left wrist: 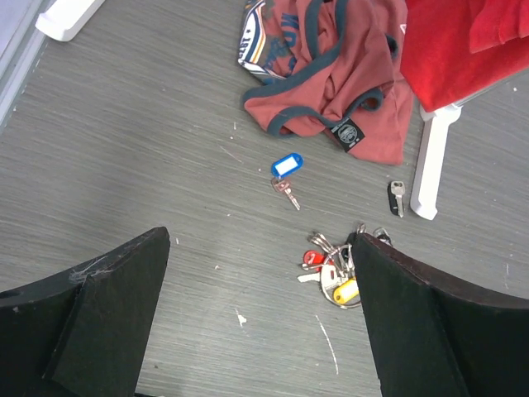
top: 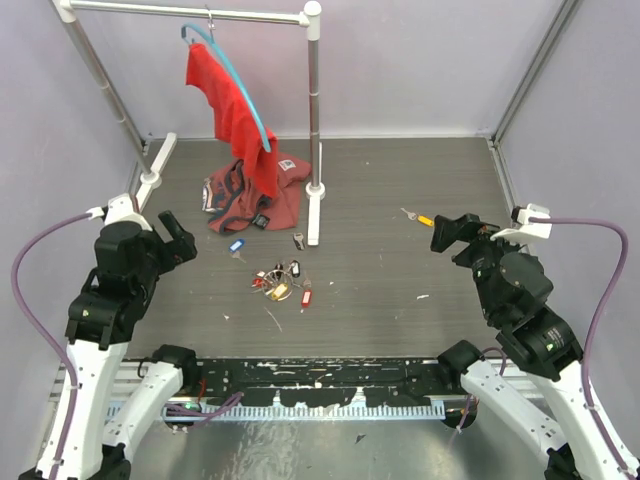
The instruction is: Put the keys on the keyring
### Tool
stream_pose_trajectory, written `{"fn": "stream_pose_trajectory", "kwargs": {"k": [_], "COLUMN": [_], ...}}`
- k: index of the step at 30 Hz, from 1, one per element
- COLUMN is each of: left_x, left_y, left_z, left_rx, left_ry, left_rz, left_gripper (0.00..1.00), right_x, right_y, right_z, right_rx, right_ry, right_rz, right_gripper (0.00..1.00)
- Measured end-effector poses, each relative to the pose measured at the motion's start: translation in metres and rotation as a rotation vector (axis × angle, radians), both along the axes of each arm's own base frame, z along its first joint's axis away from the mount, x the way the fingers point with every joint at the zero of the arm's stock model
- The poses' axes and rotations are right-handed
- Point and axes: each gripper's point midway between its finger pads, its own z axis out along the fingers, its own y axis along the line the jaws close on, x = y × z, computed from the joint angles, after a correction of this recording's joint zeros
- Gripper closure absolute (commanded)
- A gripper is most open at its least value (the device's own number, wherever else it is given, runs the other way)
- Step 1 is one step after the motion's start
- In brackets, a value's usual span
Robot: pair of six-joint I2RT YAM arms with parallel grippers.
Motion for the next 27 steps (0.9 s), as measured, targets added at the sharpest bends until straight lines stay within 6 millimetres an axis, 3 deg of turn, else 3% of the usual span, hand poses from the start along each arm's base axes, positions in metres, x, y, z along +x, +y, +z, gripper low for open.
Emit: {"fn": "stream_pose_trajectory", "kwargs": {"k": [17,27], "left_x": [0.021,0.032], "left_y": [-0.002,-0.035], "left_z": [-0.018,-0.051], "left_rx": [0.021,-0.033], "left_ry": [0.058,0.179], "left_rz": [0.009,-0.123], "left_gripper": [0.03,0.18], "right_x": [0.015,0.036], "right_y": [-0.002,0.014], "right_z": [-0.015,-0.058], "right_rx": [-0.069,-0.162], "right_ry": [0.067,0.246], "right_rz": [-0.052,-0.032], "right_gripper": [0.0,0.0]}}
